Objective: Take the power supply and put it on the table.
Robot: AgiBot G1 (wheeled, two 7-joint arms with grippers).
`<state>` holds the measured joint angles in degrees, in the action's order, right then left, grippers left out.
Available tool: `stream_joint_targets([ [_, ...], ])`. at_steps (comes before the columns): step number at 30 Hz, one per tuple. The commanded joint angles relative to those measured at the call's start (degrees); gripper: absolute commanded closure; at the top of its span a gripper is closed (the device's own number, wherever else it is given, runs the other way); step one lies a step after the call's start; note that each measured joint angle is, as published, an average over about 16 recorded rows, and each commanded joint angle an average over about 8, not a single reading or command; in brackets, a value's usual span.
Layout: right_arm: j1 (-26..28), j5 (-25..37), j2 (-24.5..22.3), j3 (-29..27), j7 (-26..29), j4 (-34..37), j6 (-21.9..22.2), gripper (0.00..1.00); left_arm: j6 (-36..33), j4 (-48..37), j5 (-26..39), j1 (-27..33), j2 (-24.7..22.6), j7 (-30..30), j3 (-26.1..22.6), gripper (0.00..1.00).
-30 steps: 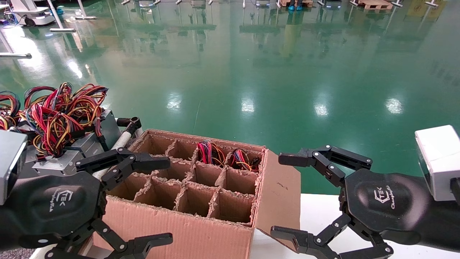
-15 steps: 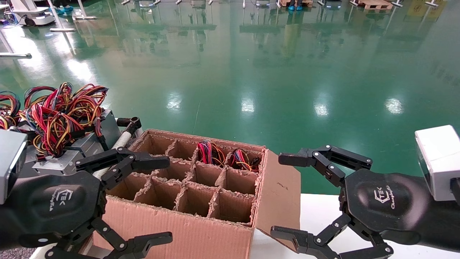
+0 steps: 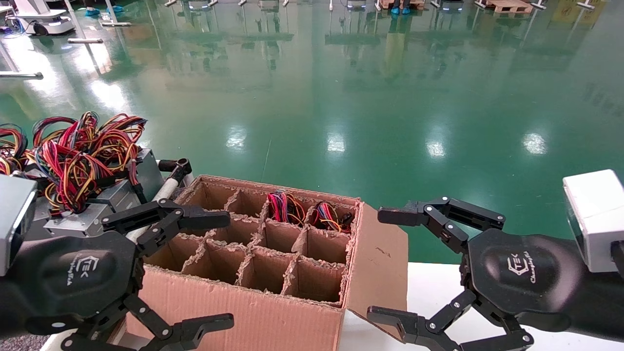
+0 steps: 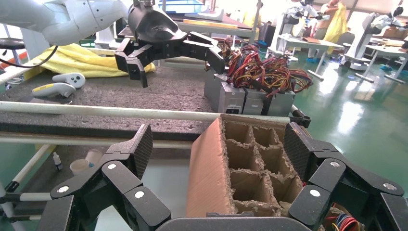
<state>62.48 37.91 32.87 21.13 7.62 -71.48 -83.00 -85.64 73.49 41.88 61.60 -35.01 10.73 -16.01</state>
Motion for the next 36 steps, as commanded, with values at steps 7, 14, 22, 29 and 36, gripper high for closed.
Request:
stream_joint_targets([
  [7, 0.00, 0.00, 0.00, 0.00, 0.00, 0.00, 0.00, 0.00, 0.00, -0.01, 0.00, 0.01, 0.00, 0.00, 0.00, 0.00],
  [14, 0.00, 0.00, 0.00, 0.00, 0.00, 0.00, 0.00, 0.00, 0.00, -0.01, 0.00, 0.01, 0.00, 0.00, 0.00, 0.00],
  [22, 0.00, 0.00, 0.00, 0.00, 0.00, 0.00, 0.00, 0.00, 0.00, -0.01, 0.00, 0.01, 0.00, 0.00, 0.00, 0.00],
  [29, 0.00, 0.00, 0.00, 0.00, 0.00, 0.00, 0.00, 0.00, 0.00, -0.01, 0.00, 0.01, 0.00, 0.00, 0.00, 0.00],
  [36, 0.00, 0.00, 0.00, 0.00, 0.00, 0.00, 0.00, 0.00, 0.00, -0.01, 0.00, 0.01, 0.00, 0.00, 0.00, 0.00],
])
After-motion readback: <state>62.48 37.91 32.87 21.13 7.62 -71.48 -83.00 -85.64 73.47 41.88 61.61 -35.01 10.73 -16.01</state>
